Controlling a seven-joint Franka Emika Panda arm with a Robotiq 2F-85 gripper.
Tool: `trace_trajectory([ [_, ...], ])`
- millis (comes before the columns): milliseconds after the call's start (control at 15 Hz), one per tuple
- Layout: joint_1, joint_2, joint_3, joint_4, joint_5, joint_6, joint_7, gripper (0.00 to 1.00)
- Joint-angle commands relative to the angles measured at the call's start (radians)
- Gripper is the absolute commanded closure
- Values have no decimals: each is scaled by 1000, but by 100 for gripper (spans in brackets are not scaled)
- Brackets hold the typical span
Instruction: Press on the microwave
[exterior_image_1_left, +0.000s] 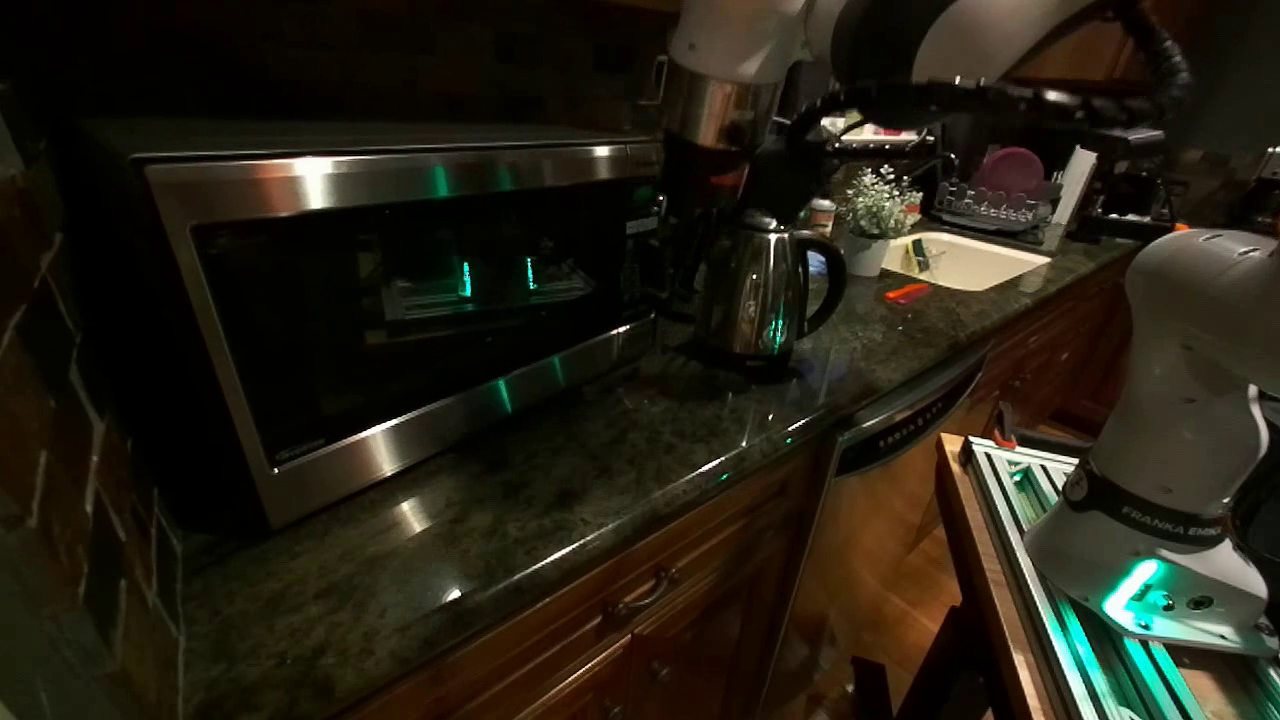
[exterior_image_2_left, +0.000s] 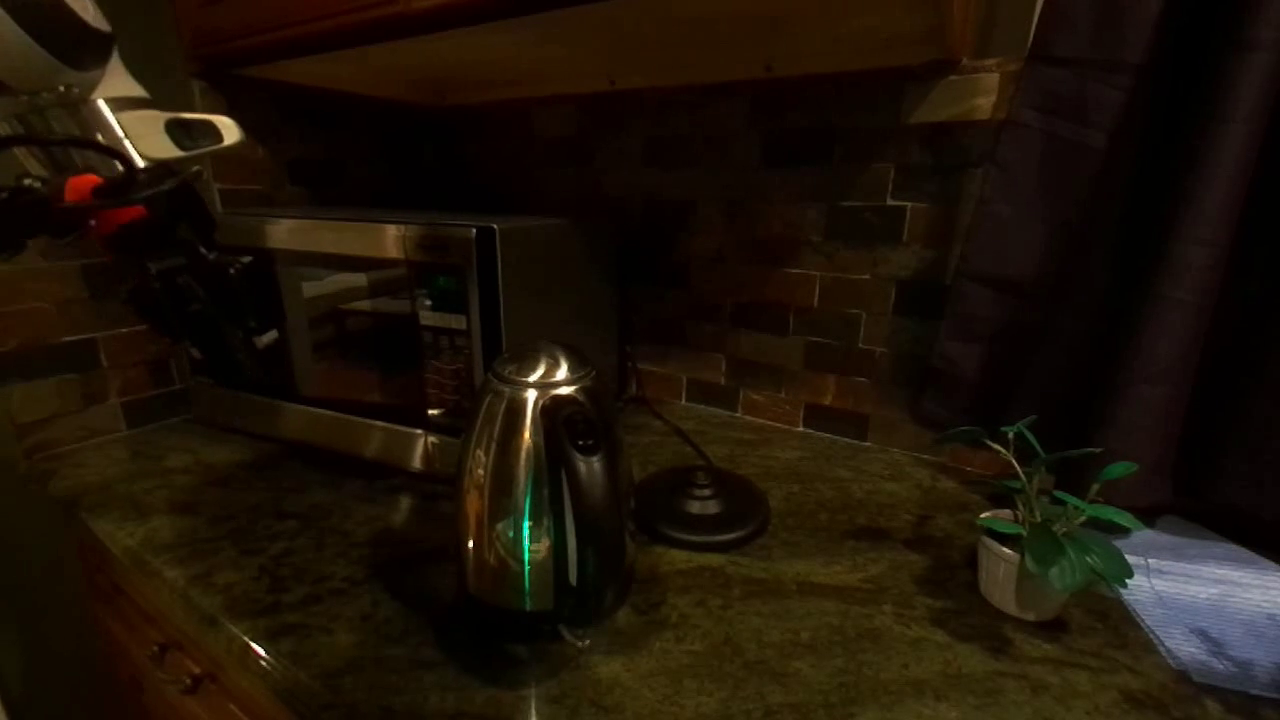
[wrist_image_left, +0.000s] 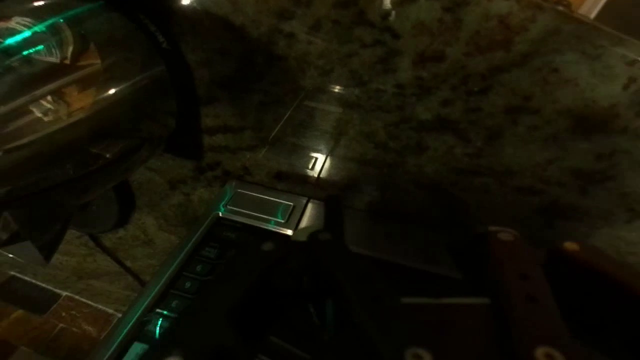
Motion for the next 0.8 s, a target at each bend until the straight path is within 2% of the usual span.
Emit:
trace_trajectory([
  [0, -15, -93, -11, -3, 181, -11, -33, 13],
  [133, -26, -130, -17, -5, 249, -8, -37, 0],
  [400, -48, -181, -28, 3, 325, -65, -89, 0],
  [467, -61, -152, 1, 10, 283, -20, -44, 0],
  [733, -69, -171, -5, 10, 303, -42, -71, 0],
])
